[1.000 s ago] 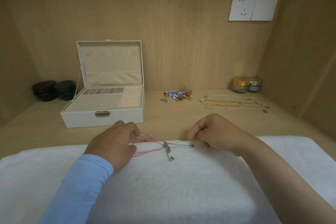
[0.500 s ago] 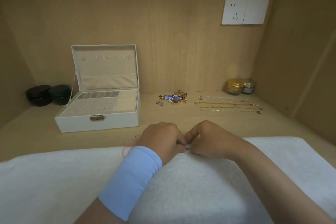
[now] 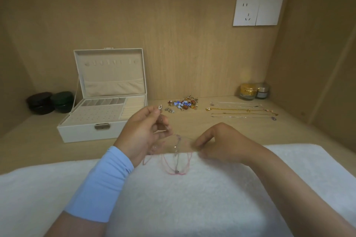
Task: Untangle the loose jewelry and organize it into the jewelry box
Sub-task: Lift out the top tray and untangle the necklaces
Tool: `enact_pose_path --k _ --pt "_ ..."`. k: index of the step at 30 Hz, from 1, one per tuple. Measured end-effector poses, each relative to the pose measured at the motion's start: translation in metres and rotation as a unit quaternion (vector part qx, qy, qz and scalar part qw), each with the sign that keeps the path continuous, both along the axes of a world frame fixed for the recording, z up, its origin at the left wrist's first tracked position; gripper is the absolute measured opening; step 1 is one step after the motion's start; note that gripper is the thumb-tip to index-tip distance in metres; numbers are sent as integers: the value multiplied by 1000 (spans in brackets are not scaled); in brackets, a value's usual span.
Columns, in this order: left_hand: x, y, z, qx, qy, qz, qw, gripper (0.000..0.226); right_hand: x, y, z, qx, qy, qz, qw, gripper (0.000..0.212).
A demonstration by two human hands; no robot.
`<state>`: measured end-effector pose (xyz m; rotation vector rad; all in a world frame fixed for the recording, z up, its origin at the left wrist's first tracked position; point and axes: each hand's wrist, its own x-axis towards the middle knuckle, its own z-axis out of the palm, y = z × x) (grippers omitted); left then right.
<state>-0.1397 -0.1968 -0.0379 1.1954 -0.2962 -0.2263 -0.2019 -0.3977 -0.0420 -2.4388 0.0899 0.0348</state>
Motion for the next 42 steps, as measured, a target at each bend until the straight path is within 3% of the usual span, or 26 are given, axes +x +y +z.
enact_pose_path --k 4,10,14,17,20,25,29,32,35,39,42 --pt "0 3 2 -17 -12 10 1000 16 6 4 1 -17 -25 -15 999 11" --pt "-3 6 5 86 -55 22 995 17 6 3 2 -78 5 7 997 21" --pt "-11 2 9 146 -114 -26 982 13 3 -4 8 -107 37 17 993 26" --pt "-18 -9 10 234 -176 -89 952 12 5 -10 9 -121 8 -3 993 26" --pt "-24 -17 6 276 -184 -154 931 12 8 -14 4 -129 -35 -9 991 20" --pt "-11 -19 4 274 -197 -13 941 13 10 -13 1 -120 -67 0 990 28" --pt "5 -21 0 318 -173 -18 932 13 9 -16 -3 -127 -38 -8 991 25" --pt "5 -27 -1 324 -175 -49 929 15 11 -21 -6 -139 -69 -9 988 32" --pt "4 -35 -5 336 -213 -78 914 15 13 -21 -2 -75 -145 -28 986 34" --pt "3 -47 -12 399 -268 -94 872 10 13 -14 14 104 -225 -24 969 32" --pt "0 -58 -12 346 -235 -97 903 12 5 -5 27 266 -181 3 947 26"
